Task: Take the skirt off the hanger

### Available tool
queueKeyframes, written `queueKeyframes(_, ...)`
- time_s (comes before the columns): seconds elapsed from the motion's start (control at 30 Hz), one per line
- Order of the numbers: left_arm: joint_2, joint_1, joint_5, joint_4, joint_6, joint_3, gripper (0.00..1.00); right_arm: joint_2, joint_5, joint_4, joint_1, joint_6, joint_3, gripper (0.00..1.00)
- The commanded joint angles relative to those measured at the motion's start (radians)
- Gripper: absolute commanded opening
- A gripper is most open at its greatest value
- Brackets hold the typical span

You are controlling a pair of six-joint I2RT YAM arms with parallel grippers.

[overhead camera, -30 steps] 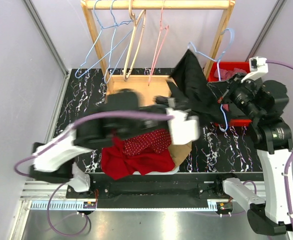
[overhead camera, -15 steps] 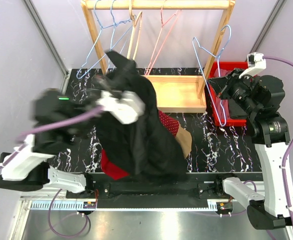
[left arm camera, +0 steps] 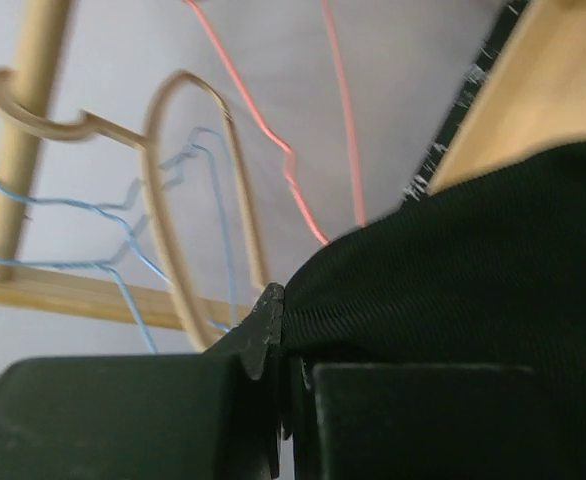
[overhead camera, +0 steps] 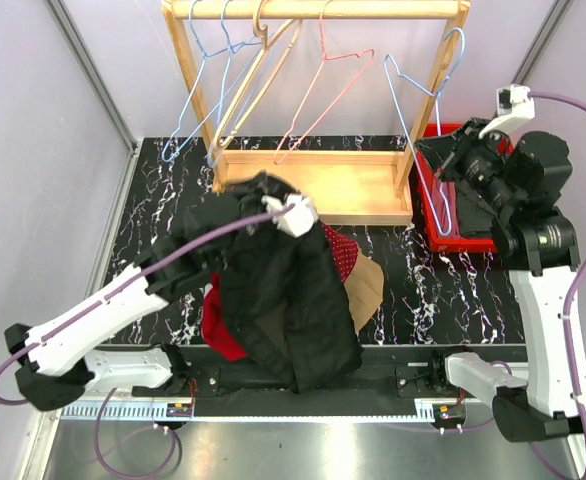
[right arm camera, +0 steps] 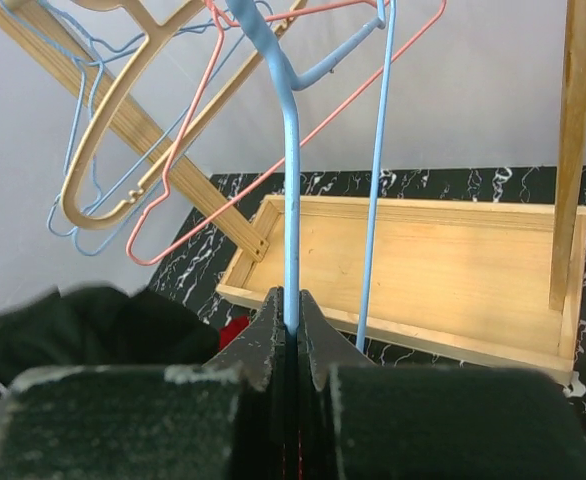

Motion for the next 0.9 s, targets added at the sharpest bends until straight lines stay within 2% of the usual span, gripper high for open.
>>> queueKeyframes(0.0,-0.095,-0.018,0.021,-0.019,-0.061,-0.29,0.0,0.065,0.007,0.039,0.001,-0.018,0.056,0.0)
queueKeyframes(0.1,-0.146,-0.055,0.039,-0.033,-0.052,-0.465,0.0,0.131,0.032,0.02,0.001,-0.041,0.094,0.0)
queueKeyframes(0.23,-0.129,-0.07,0.071,-0.1,-0.096,-0.556,0.0,0.198,0.05,0.028,0.001,-0.053,0.146,0.0)
queueKeyframes(0.3,-0.077,-0.07,0.073,-0.125,-0.113,-0.597,0.08,0.242,0.055,0.039,0.0,-0.055,0.166,0.0)
queueKeyframes(0.4,-0.004,-0.069,0.076,-0.154,-0.165,-0.636,0.14,0.307,0.069,0.047,0.0,-0.056,0.221,0.0)
queueKeyframes(0.47,0.024,-0.069,0.103,-0.159,-0.203,-0.645,0.33,0.341,0.07,0.048,0.0,-0.056,0.269,0.0)
queueKeyframes(0.5,0.03,-0.069,0.111,-0.159,-0.213,-0.656,0.72,0.377,0.072,0.048,0.001,-0.056,0.286,0.0)
queueKeyframes(0.6,0.027,-0.067,0.111,-0.144,-0.237,-0.677,0.99,0.442,0.079,0.048,0.001,-0.056,0.358,0.0)
queueKeyframes(0.73,-0.016,-0.067,0.111,-0.197,-0.274,-0.656,0.99,0.519,0.083,0.04,0.001,-0.058,0.467,0.0)
queueKeyframes(0.87,-0.063,-0.06,0.085,-0.282,-0.313,-0.537,0.99,0.623,0.09,-0.022,0.0,-0.082,0.605,0.0)
